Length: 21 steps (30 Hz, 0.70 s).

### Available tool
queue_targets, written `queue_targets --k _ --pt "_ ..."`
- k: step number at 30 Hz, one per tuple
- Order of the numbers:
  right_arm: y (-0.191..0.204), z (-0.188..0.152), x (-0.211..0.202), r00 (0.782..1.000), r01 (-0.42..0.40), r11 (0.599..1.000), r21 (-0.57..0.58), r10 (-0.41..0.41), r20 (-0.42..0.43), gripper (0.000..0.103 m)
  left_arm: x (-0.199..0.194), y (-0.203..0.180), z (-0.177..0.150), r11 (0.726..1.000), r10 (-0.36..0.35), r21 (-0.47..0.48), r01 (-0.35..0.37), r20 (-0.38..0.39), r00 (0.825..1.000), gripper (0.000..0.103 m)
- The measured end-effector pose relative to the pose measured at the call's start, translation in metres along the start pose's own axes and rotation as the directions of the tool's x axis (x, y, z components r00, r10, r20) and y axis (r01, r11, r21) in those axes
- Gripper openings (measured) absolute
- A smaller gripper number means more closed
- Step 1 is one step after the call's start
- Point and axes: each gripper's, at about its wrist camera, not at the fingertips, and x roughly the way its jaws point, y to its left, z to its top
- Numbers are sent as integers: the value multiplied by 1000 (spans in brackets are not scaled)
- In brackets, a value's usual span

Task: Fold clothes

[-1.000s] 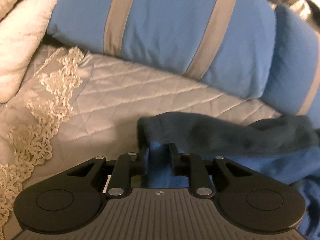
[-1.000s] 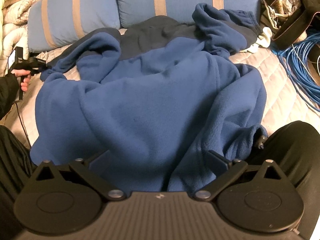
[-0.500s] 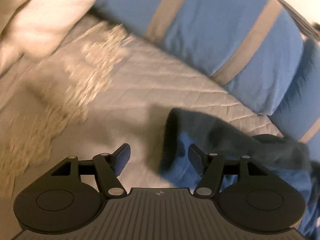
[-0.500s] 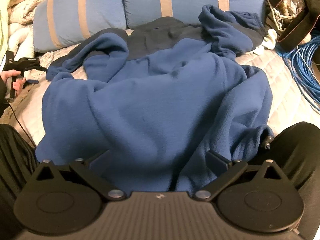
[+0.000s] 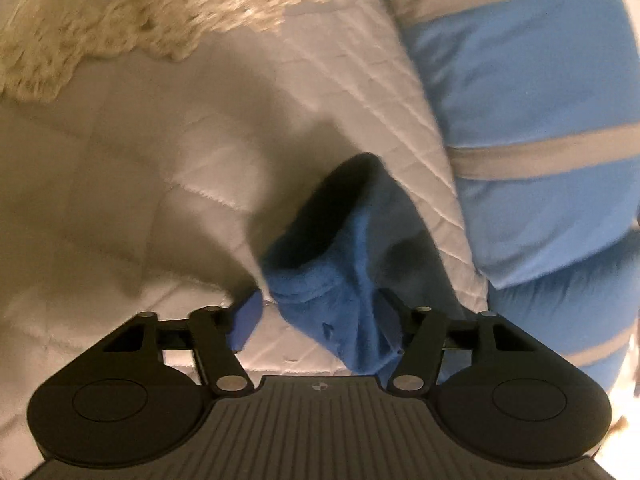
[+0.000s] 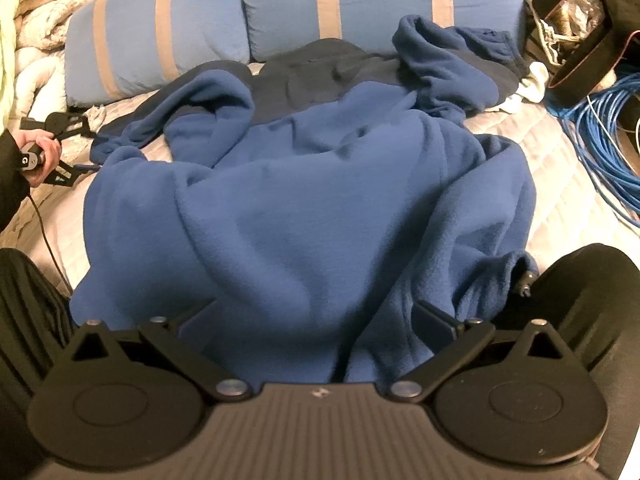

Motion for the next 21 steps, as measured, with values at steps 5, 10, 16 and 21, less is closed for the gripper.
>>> queue_targets --k 5,10,16,21 --pt "1 -1 1 1000 -5 1000 -3 5 -3 103 4 15 4 995 -22 -96 21 -15 1000 27" --pt "3 0 -1 1000 -13 1000 -14 13 4 103 -4 25 4 995 -51 -89 52 16 999 21" --pt "2 1 -5 1000 -19 1000 -11 19 18 103 -43 24 2 997 -82 -1 82 85 993 20" --pt "4 1 -8 999 -30 999 -24 31 29 103 -87 21 4 989 4 145 -38 227 974 19"
